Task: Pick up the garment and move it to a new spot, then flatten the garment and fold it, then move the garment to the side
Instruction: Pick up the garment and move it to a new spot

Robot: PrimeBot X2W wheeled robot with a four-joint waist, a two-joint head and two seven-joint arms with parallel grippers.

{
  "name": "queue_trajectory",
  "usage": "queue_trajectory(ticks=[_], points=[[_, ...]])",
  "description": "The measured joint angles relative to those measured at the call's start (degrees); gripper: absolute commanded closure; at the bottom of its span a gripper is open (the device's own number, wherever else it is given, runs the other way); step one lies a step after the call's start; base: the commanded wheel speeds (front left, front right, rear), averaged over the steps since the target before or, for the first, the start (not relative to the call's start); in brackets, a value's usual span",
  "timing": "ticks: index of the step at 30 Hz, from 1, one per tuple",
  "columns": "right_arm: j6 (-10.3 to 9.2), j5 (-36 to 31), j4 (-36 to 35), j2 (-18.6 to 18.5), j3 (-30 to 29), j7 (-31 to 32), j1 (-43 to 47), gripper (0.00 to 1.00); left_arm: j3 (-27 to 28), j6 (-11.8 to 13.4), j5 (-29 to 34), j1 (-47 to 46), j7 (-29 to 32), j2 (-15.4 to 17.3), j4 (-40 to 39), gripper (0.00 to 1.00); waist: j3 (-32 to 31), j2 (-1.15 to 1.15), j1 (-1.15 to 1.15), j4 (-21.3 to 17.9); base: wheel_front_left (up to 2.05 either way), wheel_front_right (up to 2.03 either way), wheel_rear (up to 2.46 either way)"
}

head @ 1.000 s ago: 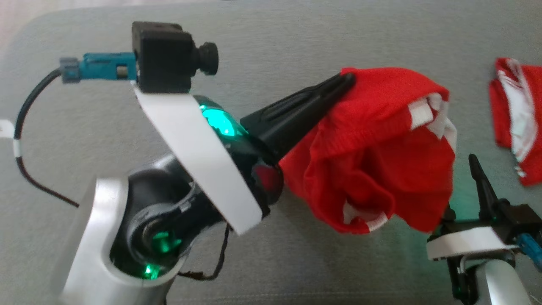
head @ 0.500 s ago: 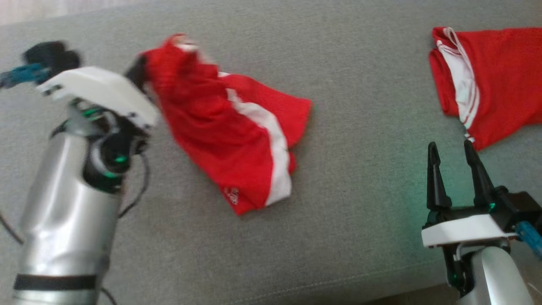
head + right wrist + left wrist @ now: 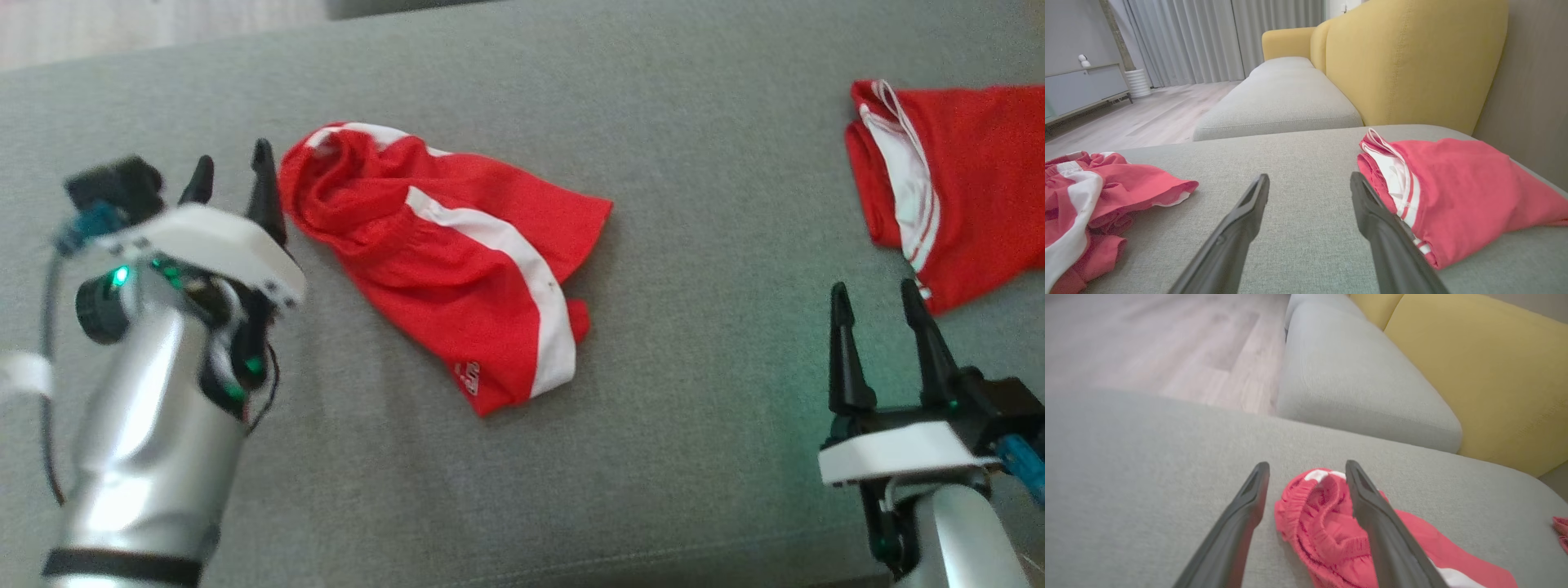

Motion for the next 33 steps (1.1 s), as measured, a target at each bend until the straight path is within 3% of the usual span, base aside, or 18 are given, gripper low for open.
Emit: queue_trajectory(ticks=[7,13,20,24,33], points=[[0.0,-3.44,-2.15,0.02,-2.43,0.0,3.15,0.0,-4.92,1.71,7.51,9.32,-10.09,0.64,-7.2,0.0,-3.46,0.0,0.0,3.05,0.0,0.0,0.0],[0.0,-4.55,-3.09,0.07,-5.08,-0.01,5.19,0.0,-5.49,4.46,8.22,21.6,-12.79,0.36,-14.02,0.0,-6.03,0.0,0.0,6.8,0.0,0.0,0.0],[0.0,-4.72,-2.97,0.12,-6.61,0.0,8.12,0.0,-6.9,5.13,13.54,30.33,-13.92,1.57,-17.57,0.0,-8.6,0.0,0.0,11.52,0.0,0.0,0.0],[0.0,-4.65,-2.42,0.14,-6.68,-0.01,9.26,0.0,-5.27,5.03,16.67,34.24,-13.96,1.55,-19.6,0.0,-10.08,0.0,0.0,13.28,0.0,0.0,0.0],[0.0,-2.81,0.43,0.2,-4.89,0.0,10.43,0.0,-0.43,-0.01,22.37,37.0,-13.96,-1.31,-21.26,0.0,-11.42,0.0,0.0,13.52,0.0,0.0,0.0]])
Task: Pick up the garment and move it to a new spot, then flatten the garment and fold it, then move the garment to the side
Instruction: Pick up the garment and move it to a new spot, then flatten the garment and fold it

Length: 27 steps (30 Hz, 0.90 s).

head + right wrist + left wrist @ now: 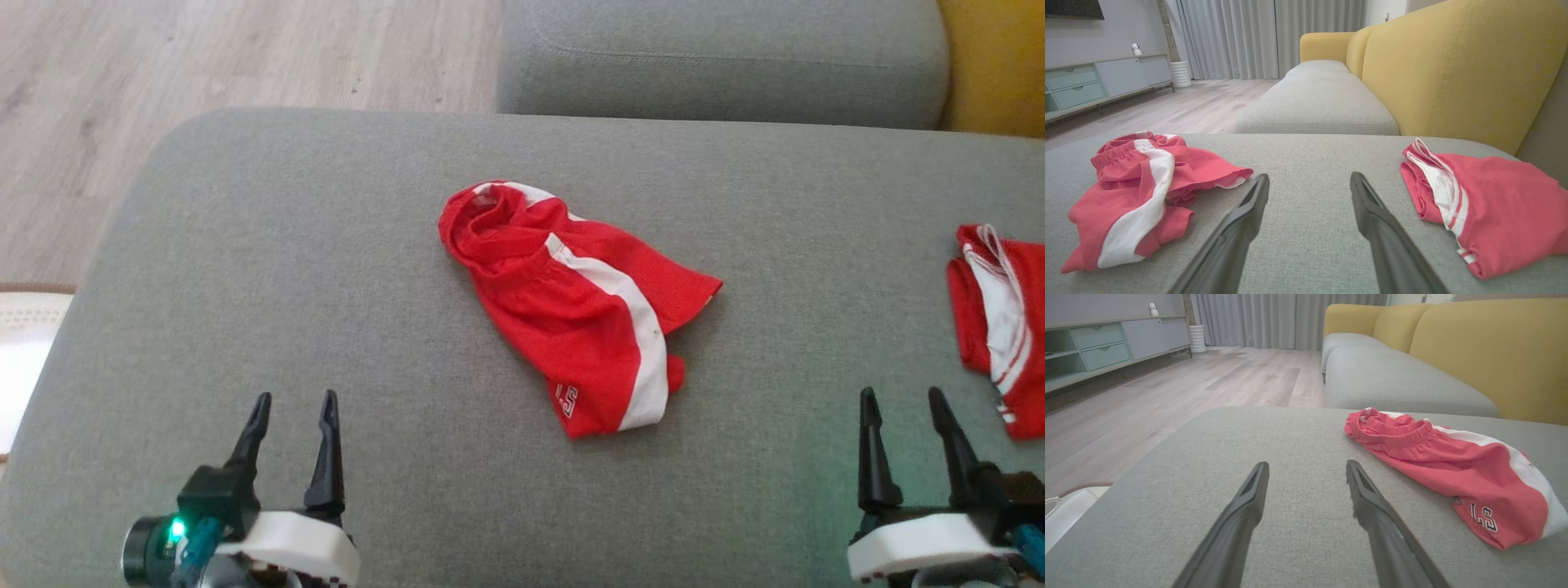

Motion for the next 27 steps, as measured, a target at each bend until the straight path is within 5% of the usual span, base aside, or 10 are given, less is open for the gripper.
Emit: queue_trajectory(ticks=[19,23,27], points=[[0.0,1.35,1.12,0.01,3.12,0.0,0.13,0.0,5.66,-7.57,5.38,-0.97,0.0,-4.97,2.26,0.0,1.4,0.0,0.0,-4.28,0.0,0.0,0.0],[0.0,1.35,0.63,0.01,4.46,-0.01,-2.0,0.0,2.01,-9.62,6.24,-9.81,1.02,-6.28,5.54,0.0,3.38,0.0,0.0,-5.8,0.0,0.0,0.0],[0.0,1.86,-0.19,0.0,5.97,0.0,-4.64,0.0,-1.56,-10.44,7.01,-23.1,8.24,-7.81,10.85,0.0,5.97,0.0,0.0,-7.74,0.0,0.0,0.0]])
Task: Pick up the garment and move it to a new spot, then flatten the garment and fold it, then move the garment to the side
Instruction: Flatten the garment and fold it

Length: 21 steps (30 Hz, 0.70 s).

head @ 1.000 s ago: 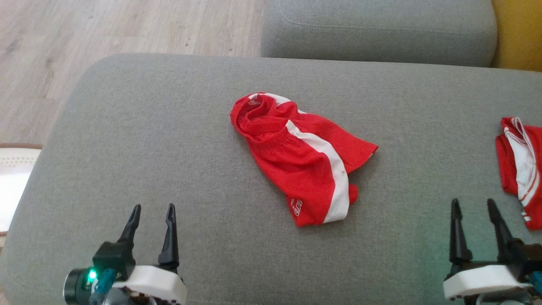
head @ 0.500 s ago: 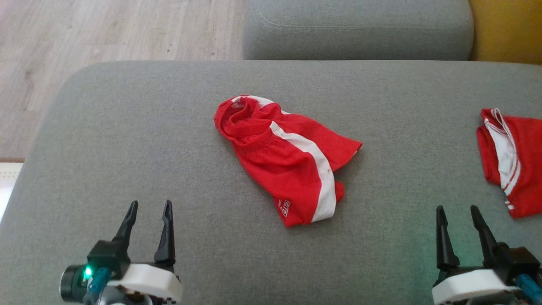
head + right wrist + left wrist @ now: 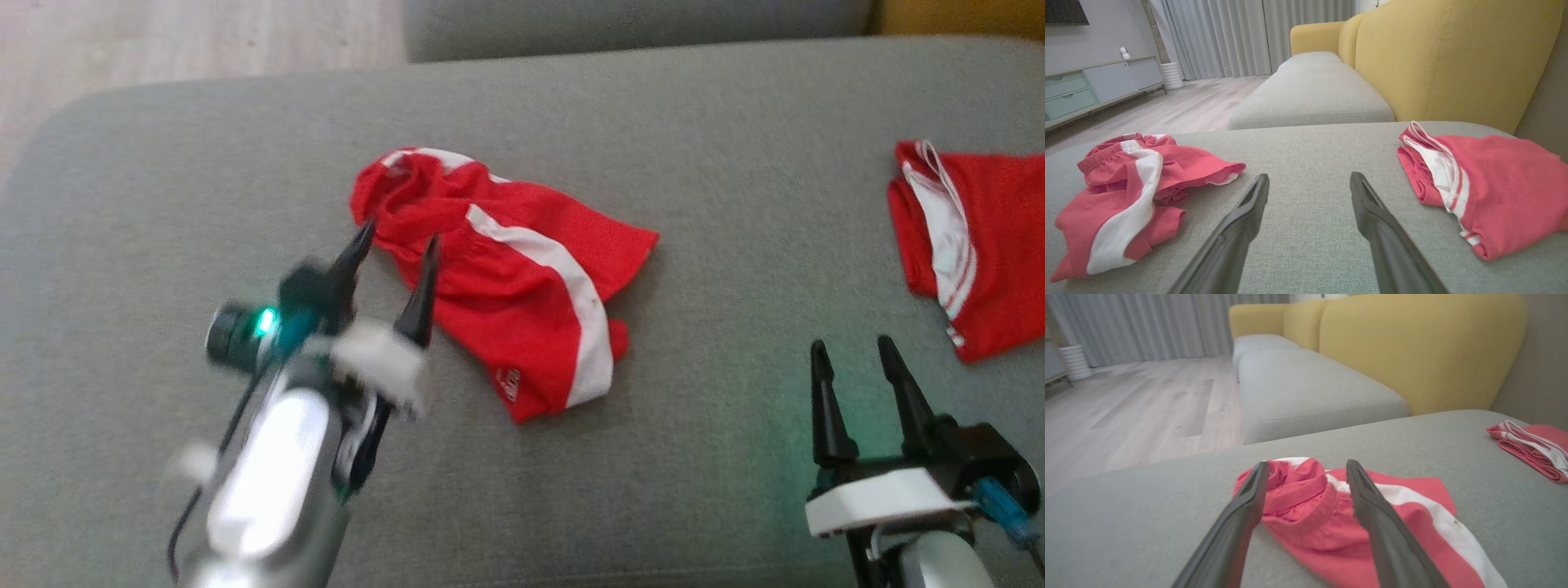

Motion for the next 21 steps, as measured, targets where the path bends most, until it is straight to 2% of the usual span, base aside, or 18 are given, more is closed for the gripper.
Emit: queue_trajectory(ticks=[3,8,17,18,19,20,21], points=[[0.0,0.44,-0.09,-0.01,0.96,-0.01,-0.67,0.0,-1.82,-0.15,-0.63,-7.49,6.01,-0.77,5.52,0.0,1.8,0.0,0.0,-1.59,0.0,0.0,0.0],[0.0,0.42,-0.03,-0.01,2.07,0.0,-0.79,0.0,-3.43,0.02,-3.64,-14.68,14.29,-1.34,16.59,0.0,4.51,0.0,0.0,-4.69,0.0,0.0,0.0],[0.0,0.26,0.23,-0.02,2.64,0.0,-1.72,0.0,-5.35,-0.14,-7.08,-19.62,15.84,-1.57,25.63,0.0,5.05,0.0,0.0,-6.35,0.0,0.0,0.0],[0.0,0.22,0.25,-0.02,2.74,0.0,-1.71,0.0,-5.82,-0.53,-7.6,-19.95,15.85,-1.59,26.13,0.1,5.02,0.0,0.0,-6.34,0.0,0.0,0.0],[0.0,0.22,0.33,-0.02,2.85,0.0,-1.71,0.0,-6.28,-0.64,-8.18,-20.29,15.88,-1.59,26.72,0.4,4.97,0.0,0.0,-6.33,0.0,0.0,0.0],[0.0,0.22,0.43,-0.02,3.0,0.0,-1.71,0.0,-6.92,-0.64,-8.93,-20.54,15.89,-1.59,27.08,0.55,4.85,0.0,0.0,-6.33,0.0,0.0,0.0],[0.0,0.22,0.56,-0.02,3.21,0.0,-1.72,0.0,-7.34,-0.65,-9.65,-20.74,16.05,-1.59,27.35,0.6,4.71,0.0,0.0,-6.36,0.0,0.0,0.0]])
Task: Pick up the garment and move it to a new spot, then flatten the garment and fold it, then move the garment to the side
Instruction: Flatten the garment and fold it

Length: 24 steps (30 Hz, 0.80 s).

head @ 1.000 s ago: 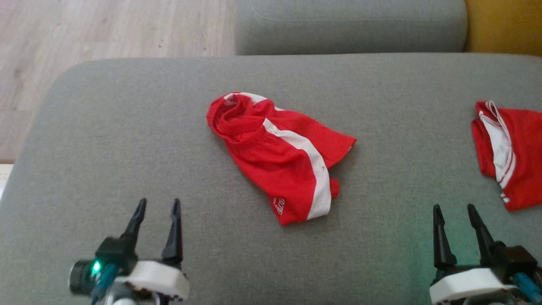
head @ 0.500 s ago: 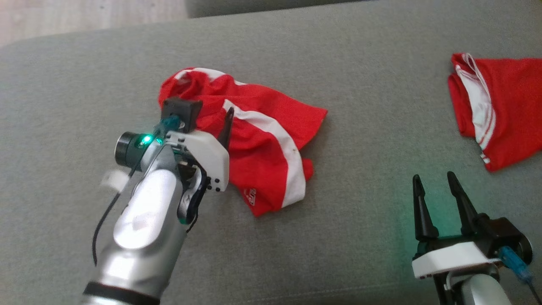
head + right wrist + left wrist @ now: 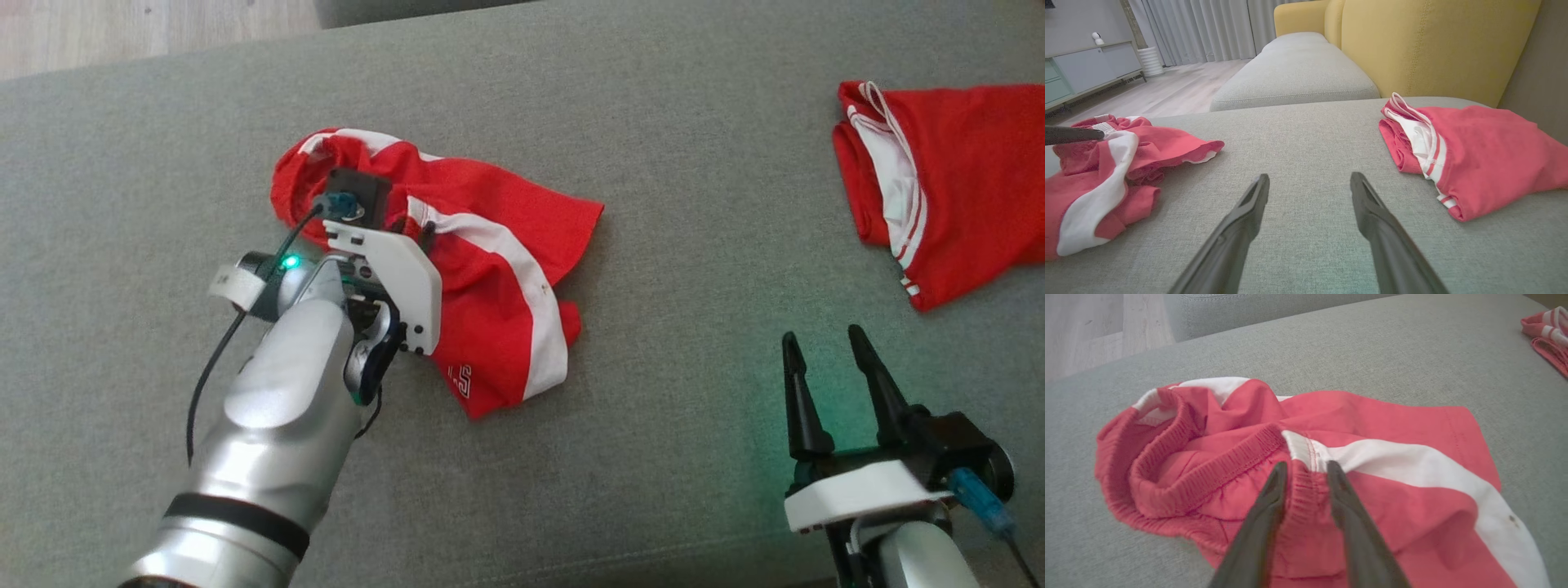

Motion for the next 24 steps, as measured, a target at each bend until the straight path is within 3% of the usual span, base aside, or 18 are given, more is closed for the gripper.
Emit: queue_trajectory(ticks=[2,6,10,14,19,24], points=[[0.0,0.0,0.12,0.0,0.26,0.0,0.02,0.0,-1.12,-0.58,-1.09,-0.67,0.07,0.03,0.71,0.67,-0.2,0.0,0.0,-0.16,0.0,0.0,0.0],[0.0,0.0,0.56,0.0,1.19,0.0,0.02,0.0,-3.14,-1.02,-4.69,-1.9,1.04,0.01,1.62,1.0,-0.65,0.0,0.0,-0.72,0.0,0.0,0.0],[0.0,0.03,0.98,0.0,1.57,0.0,0.02,0.0,-4.02,-1.4,-6.11,-2.16,0.83,-0.08,2.85,1.0,-1.08,0.0,0.0,-1.5,0.0,0.0,0.0],[0.0,0.23,1.12,0.0,1.52,0.0,0.05,0.0,-3.68,-0.32,-6.97,-3.47,-3.59,-0.07,3.69,1.0,-1.79,0.0,0.0,-2.85,0.0,0.0,0.0],[0.0,0.48,1.54,0.0,1.83,0.0,0.08,0.0,-1.32,0.0,-7.21,-10.68,-10.07,0.8,3.76,1.0,-2.61,0.0,0.0,-4.94,0.0,0.0,0.0],[0.0,0.92,1.57,0.0,2.18,0.0,0.06,0.0,1.71,-1.6,-8.11,-17.81,-15.74,3.44,3.63,1.0,-3.05,0.0,0.0,-7.78,0.0,0.0,0.0]])
